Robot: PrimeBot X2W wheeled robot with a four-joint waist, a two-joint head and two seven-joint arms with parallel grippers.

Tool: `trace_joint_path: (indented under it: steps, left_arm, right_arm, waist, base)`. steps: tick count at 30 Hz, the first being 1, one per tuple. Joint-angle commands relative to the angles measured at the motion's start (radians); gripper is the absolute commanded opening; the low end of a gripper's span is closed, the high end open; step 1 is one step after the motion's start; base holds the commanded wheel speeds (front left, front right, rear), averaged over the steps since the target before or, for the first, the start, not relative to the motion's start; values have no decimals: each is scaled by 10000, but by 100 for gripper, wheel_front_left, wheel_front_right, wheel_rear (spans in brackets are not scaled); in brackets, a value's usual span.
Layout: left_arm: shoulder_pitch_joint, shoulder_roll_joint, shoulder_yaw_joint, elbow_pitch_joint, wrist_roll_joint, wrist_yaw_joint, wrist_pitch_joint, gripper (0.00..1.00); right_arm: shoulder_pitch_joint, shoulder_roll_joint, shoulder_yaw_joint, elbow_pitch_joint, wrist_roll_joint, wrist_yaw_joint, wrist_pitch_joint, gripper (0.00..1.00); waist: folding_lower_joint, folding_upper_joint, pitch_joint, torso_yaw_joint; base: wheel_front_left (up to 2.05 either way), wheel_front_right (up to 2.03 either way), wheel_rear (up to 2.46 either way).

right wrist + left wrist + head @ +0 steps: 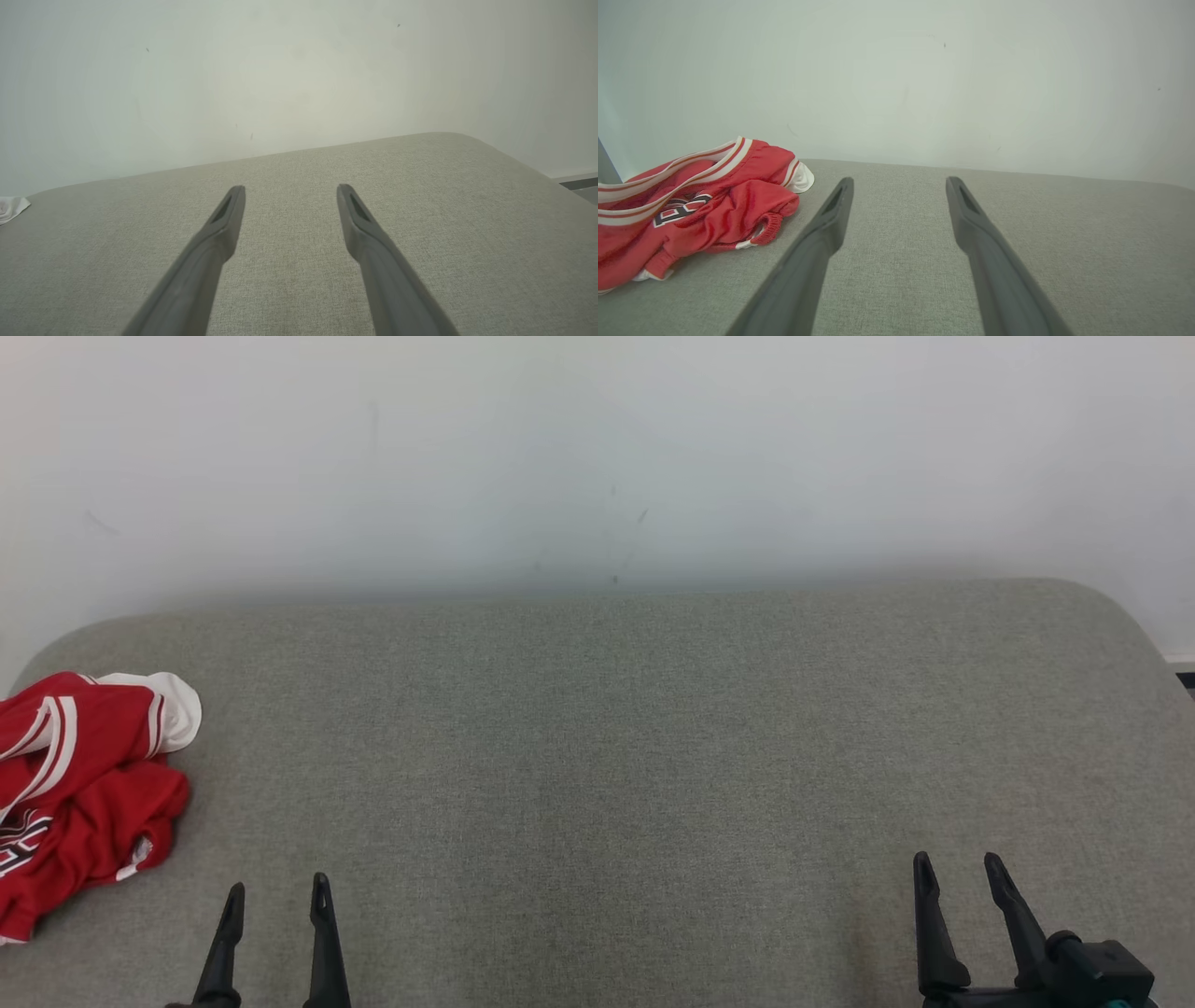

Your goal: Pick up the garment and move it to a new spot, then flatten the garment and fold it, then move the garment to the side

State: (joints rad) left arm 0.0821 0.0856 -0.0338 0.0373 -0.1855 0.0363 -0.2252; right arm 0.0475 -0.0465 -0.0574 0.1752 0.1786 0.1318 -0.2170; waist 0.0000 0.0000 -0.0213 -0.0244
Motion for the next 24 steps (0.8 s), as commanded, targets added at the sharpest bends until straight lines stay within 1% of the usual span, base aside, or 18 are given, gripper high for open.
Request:
trace_joint_path:
  steps: [1, 17, 19, 24]
  left_arm:
    - [149, 30, 23, -134, 222, 56, -78, 100]
    - [372, -46, 23, -454, 1460, 160, -350, 100]
    - [388, -49, 31, -482, 1520, 125, -364, 100]
    - [392, -8, 118, -553, 1659, -195, -408, 100]
  right_arm:
    - [122, -55, -23, -3, -233, -17, -88, 100]
    - [36, -59, 85, 109, -1365, -20, -419, 100]
    - [30, -58, 91, 118, -1420, -20, -441, 100]
    - [-23, -54, 41, 83, -1609, -21, -490, 100]
  waist:
    - [0, 0, -6, -1]
    - [0, 0, -1, -8]
    - [0, 0, -2, -16]
    - [0, 0, 10, -18]
  base:
    - [0, 0, 0]
    - [0, 0, 0]
    - [0, 0, 0]
    - [0, 0, 0]
